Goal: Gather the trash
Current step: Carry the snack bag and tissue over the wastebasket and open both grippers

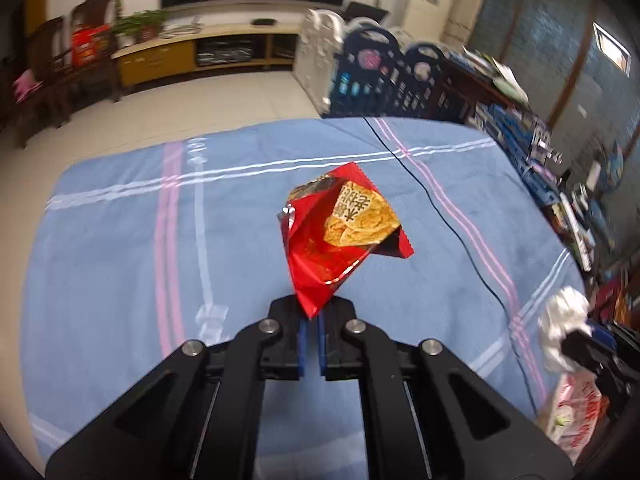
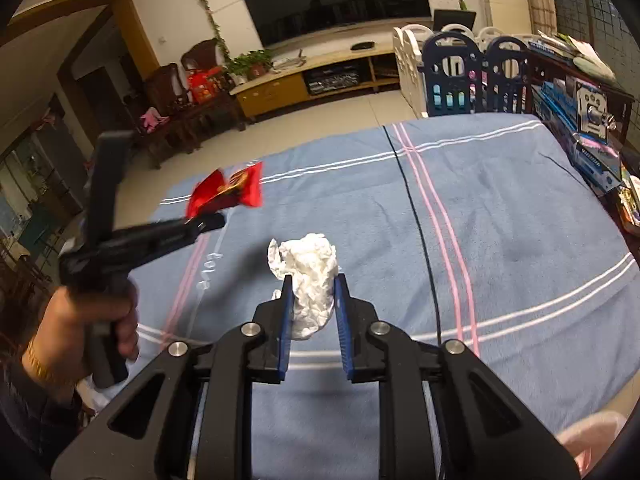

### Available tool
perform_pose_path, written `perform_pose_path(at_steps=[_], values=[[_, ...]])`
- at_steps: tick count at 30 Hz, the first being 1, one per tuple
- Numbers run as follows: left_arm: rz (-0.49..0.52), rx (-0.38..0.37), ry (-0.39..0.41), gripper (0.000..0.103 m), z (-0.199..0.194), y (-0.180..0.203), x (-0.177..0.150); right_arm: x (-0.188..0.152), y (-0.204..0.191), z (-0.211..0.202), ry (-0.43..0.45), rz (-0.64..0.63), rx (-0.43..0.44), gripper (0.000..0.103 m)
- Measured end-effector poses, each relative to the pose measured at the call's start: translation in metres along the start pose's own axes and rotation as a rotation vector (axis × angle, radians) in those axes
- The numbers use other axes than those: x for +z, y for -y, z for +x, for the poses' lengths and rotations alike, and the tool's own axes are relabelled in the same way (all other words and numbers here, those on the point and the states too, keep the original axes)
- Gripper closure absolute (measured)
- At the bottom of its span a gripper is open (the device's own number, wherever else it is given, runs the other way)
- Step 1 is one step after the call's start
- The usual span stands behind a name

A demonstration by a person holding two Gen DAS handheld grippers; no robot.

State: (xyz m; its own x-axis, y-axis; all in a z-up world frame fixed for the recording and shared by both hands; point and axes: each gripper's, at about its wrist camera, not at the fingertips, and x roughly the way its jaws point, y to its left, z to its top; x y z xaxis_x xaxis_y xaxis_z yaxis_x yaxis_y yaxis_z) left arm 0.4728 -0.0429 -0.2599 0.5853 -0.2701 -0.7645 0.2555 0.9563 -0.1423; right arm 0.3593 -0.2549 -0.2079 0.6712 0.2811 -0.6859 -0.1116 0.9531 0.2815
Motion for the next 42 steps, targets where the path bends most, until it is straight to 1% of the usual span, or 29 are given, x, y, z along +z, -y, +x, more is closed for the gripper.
perform_pose_path(at_steps=[2,3,5,8,11,15,17,19,24,31,33,34,38,40,42], values=[[-0.041,0.009,0.02,0.098,-0.038,0.001,-0.023,-0.009,-0.016,-0.024,0.013,-0.028,0.017,0.083],[-0.056,0.033,0.04,0.098,-0.066,0.004,-0.042,-0.013,-0.022,-0.034,0.015,-0.039,0.026,0.083],[-0.074,0.063,0.062,0.098,-0.1,0.009,-0.067,-0.025,-0.04,-0.055,0.015,-0.067,0.055,0.083],[-0.15,0.085,0.098,0.098,-0.158,0.015,-0.11,-0.045,-0.067,-0.09,0.031,-0.11,0.08,0.083],[-0.167,0.122,0.135,0.098,-0.207,0.021,-0.138,-0.063,-0.086,-0.117,0.043,-0.147,0.089,0.083],[-0.173,0.141,0.181,0.098,-0.26,0.031,-0.168,-0.081,-0.104,-0.148,0.057,-0.181,0.101,0.083],[-0.188,0.137,0.203,0.098,-0.281,0.033,-0.18,-0.089,-0.112,-0.164,0.067,-0.195,0.109,0.083],[-0.193,0.133,0.212,0.098,-0.292,0.035,-0.186,-0.095,-0.119,-0.178,0.08,-0.208,0.109,0.083],[-0.195,0.144,0.233,0.097,-0.315,0.037,-0.199,-0.103,-0.129,-0.199,0.1,-0.231,0.11,0.083],[-0.187,0.138,0.223,0.097,-0.317,0.046,-0.201,-0.106,-0.13,-0.215,0.118,-0.231,0.113,0.083],[-0.167,0.125,0.214,0.097,-0.314,0.055,-0.2,-0.106,-0.126,-0.223,0.132,-0.225,0.108,0.083],[-0.157,0.115,0.208,0.097,-0.311,0.06,-0.198,-0.106,-0.124,-0.227,0.137,-0.22,0.103,0.083],[-0.103,0.046,0.18,0.097,-0.301,0.088,-0.194,-0.105,-0.091,-0.248,0.17,-0.184,0.063,0.083],[-0.07,-0.004,0.16,0.097,-0.291,0.108,-0.192,-0.106,-0.072,-0.258,0.18,-0.16,0.031,0.083],[-0.03,-0.063,0.132,0.097,-0.278,0.133,-0.189,-0.109,-0.045,-0.272,0.193,-0.13,-0.022,0.083]])
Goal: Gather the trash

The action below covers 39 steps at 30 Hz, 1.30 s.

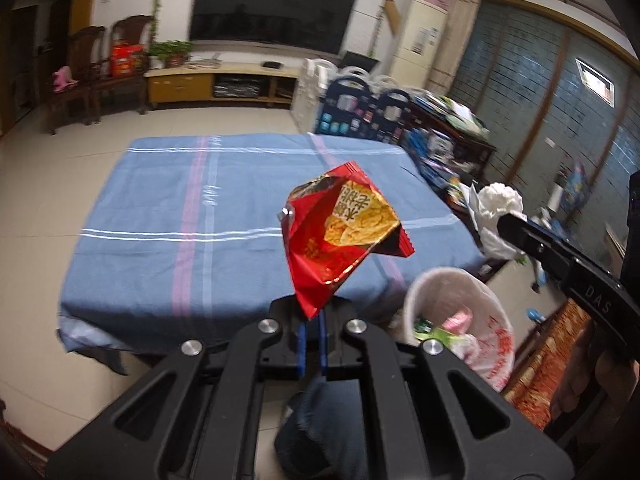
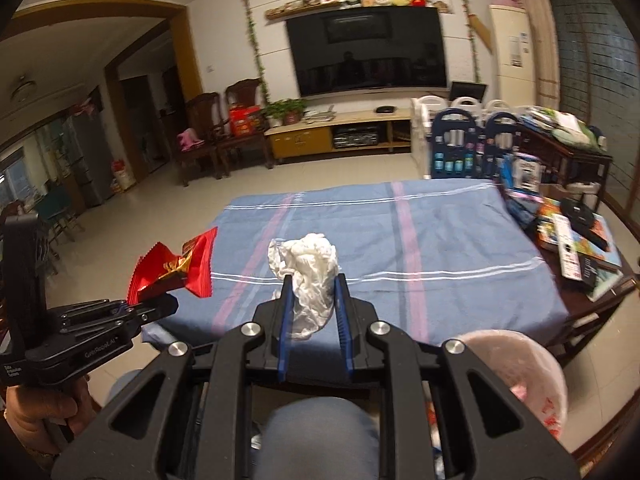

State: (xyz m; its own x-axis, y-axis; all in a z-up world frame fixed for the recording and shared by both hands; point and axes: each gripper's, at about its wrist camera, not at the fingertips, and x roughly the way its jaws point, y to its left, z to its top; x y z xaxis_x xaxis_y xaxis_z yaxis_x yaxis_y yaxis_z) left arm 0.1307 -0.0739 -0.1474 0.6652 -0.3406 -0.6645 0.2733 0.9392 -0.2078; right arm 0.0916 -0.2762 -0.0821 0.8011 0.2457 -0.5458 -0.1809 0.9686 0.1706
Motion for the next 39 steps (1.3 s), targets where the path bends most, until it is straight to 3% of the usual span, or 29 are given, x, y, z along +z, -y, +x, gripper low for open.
perform_pose_path(at_steps=[6,7,9,11,13,14,15,16,20,24,30,35,39], values=[[0.115,-0.189,-0.127,0.097,0.054,0.081,-0.003,-0.021,0.078,-0.027,-0.016,0.085,-0.148,0.079],[0.139,-0.218,-0.148,0.097,0.063,0.095,-0.004,-0.026,0.093,-0.034,-0.012,0.111,-0.18,0.074],[0.194,-0.279,-0.193,0.097,0.081,0.128,-0.008,-0.035,0.116,-0.045,0.001,0.157,-0.24,0.035],[0.231,-0.316,-0.246,0.096,0.098,0.151,-0.016,-0.042,0.132,-0.056,0.027,0.198,-0.29,0.02],[0.276,-0.34,-0.286,0.077,0.111,0.172,-0.023,-0.042,0.147,-0.069,0.057,0.232,-0.327,0.017],[0.289,-0.323,-0.279,0.043,0.112,0.177,-0.024,-0.041,0.153,-0.074,0.065,0.244,-0.336,0.014],[0.288,-0.304,-0.255,0.017,0.11,0.177,-0.023,-0.04,0.157,-0.078,0.072,0.254,-0.342,0.014],[0.283,-0.294,-0.221,0.013,0.105,0.175,-0.022,-0.04,0.16,-0.081,0.077,0.259,-0.344,0.014],[0.274,-0.261,-0.183,0.009,0.091,0.16,-0.018,-0.038,0.159,-0.082,0.085,0.258,-0.334,0.013],[0.239,-0.142,-0.09,0.003,0.066,0.135,-0.008,-0.036,0.135,-0.069,0.069,0.226,-0.29,0.012],[0.071,0.035,0.025,0.003,0.012,0.062,0.009,-0.027,0.083,-0.031,0.003,0.131,-0.205,0.003],[-0.001,0.183,0.073,0.003,-0.029,0.008,0.019,-0.016,0.035,0.003,-0.089,0.083,-0.124,0.003],[-0.077,0.295,0.076,0.003,-0.052,-0.032,0.019,-0.009,-0.003,0.023,-0.111,0.027,-0.083,0.003]])
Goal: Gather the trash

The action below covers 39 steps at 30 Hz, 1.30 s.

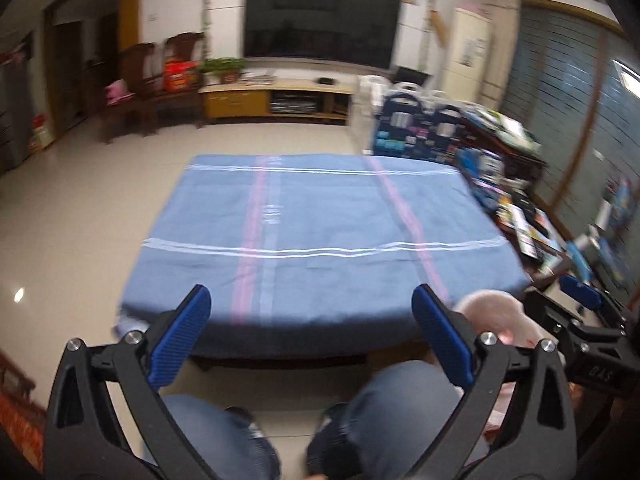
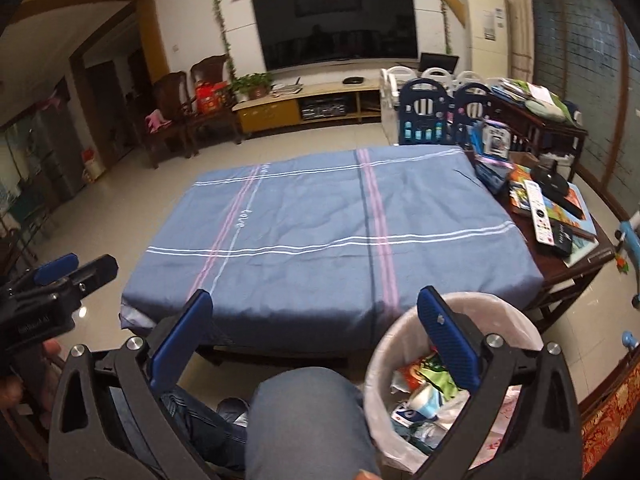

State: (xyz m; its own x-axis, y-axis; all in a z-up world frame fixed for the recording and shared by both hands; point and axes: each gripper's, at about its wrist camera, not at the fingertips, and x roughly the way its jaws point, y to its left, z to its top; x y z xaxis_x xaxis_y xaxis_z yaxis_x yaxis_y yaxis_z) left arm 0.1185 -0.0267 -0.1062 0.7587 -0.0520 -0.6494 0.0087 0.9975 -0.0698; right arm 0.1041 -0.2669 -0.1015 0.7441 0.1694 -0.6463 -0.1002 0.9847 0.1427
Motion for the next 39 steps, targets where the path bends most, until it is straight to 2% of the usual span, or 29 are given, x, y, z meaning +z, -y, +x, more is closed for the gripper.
perform_pose_path(at_steps=[4,8,12,14,25,34,39], values=[[-0.042,0.07,0.016,0.003,-0.007,-0.035,0.001,0.007,-0.03,0.006,0.011,-0.027,0.027,0.003],[-0.094,0.061,0.033,0.003,-0.015,-0.064,-0.001,0.013,-0.054,0.01,0.009,-0.06,0.042,0.003],[-0.089,0.075,0.025,0.003,-0.019,-0.074,-0.002,0.017,-0.066,0.01,0.012,-0.07,0.051,0.003],[-0.089,0.057,0.029,0.003,-0.022,-0.078,-0.002,0.017,-0.069,0.01,0.011,-0.076,0.053,0.003],[-0.083,0.041,0.025,0.003,-0.023,-0.076,-0.007,0.012,-0.073,0.013,-0.005,-0.092,0.057,0.003],[-0.071,0.061,0.018,0.003,-0.022,-0.073,-0.005,0.011,-0.072,0.013,-0.015,-0.088,0.076,0.003],[-0.073,0.035,0.0,0.003,-0.018,-0.073,-0.005,0.011,-0.071,0.013,-0.014,-0.089,0.076,0.003]])
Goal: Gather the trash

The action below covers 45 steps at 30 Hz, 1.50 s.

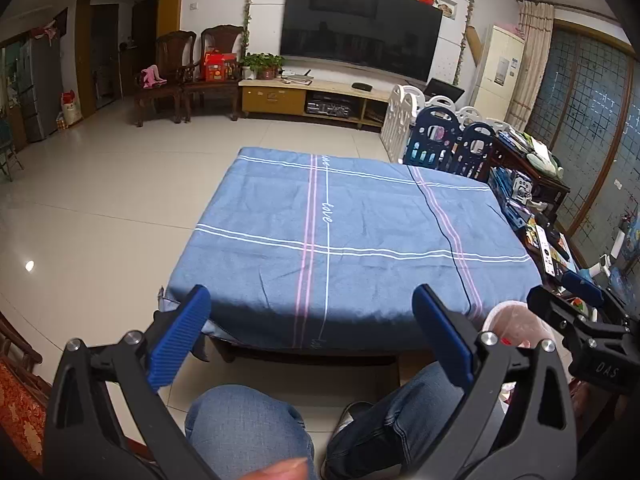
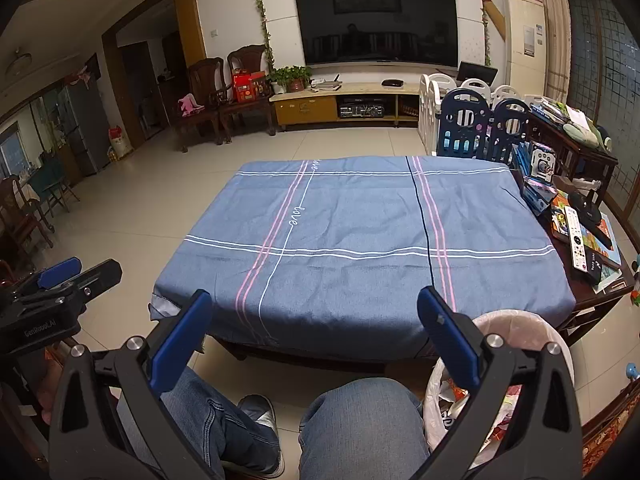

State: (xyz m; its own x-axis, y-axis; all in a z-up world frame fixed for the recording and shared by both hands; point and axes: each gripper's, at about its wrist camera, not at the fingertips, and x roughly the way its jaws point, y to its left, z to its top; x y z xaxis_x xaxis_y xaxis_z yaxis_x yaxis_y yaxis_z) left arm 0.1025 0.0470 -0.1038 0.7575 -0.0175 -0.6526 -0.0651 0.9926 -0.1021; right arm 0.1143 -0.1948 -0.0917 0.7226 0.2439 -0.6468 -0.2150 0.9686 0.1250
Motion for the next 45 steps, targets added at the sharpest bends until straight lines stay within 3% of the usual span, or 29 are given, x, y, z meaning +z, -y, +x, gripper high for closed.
perform_pose_path(at_steps=[29,36,45], values=[[0.017,0.013,-0.03,0.003,0.019,0.005,-0.005,-0.004,0.002,0.005,-0.017,0.001,0.002,0.003],[0.043,0.068,-0.061,0.003,0.031,0.008,-0.01,-0.004,0.001,0.015,-0.037,-0.004,0.002,0.003],[-0.006,0.069,-0.141,0.003,0.065,-0.004,-0.014,-0.003,0.008,0.036,-0.064,0.012,-0.008,0.003]])
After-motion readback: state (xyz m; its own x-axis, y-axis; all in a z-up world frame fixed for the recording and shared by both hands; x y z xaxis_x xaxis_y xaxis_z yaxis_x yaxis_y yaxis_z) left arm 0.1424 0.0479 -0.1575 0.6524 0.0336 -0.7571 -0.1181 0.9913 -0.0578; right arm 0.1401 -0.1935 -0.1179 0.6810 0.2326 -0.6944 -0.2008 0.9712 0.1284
